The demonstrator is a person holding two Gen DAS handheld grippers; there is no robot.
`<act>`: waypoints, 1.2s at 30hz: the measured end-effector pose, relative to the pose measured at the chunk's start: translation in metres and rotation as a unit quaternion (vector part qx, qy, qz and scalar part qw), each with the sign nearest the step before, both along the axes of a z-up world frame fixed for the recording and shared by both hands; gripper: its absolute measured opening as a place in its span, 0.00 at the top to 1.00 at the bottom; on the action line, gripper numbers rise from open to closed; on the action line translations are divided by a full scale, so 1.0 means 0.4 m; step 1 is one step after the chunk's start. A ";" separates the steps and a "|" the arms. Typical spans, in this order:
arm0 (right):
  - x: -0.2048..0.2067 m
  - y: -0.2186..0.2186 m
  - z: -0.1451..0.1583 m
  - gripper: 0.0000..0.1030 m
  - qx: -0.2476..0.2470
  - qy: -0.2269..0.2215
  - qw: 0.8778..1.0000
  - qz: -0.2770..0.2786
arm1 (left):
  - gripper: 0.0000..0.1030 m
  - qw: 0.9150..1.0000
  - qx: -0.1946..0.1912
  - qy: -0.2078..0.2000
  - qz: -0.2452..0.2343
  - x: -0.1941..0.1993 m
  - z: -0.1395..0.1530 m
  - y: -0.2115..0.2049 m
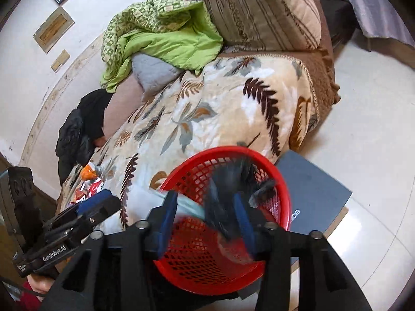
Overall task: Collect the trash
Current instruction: 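Carry sock and black bag to the red wastebasket and open both tools, then grasp the purple-and-red wrapper with the left tool while the right tool grasps the blue-and-white box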
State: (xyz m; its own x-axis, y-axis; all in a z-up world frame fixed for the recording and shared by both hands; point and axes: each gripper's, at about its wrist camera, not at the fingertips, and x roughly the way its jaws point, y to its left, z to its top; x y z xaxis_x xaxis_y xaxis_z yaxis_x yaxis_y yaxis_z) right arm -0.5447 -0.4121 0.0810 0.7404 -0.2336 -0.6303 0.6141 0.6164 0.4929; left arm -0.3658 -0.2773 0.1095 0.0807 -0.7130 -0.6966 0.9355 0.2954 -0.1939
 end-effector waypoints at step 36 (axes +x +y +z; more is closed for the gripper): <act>0.793 0.490 0.087 0.41 -0.078 -0.002 0.943 0.324 | 0.32 0.908 -0.024 0.017 0.417 0.575 -0.065 0.774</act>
State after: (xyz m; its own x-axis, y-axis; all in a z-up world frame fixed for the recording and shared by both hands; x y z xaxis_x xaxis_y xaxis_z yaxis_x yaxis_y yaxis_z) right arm -0.2273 -0.2161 0.1160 0.7616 0.1786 -0.6229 0.0819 0.9271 0.3659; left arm -0.1359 0.0323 0.0833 0.5857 -0.4431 -0.6787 0.3824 0.8893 -0.2506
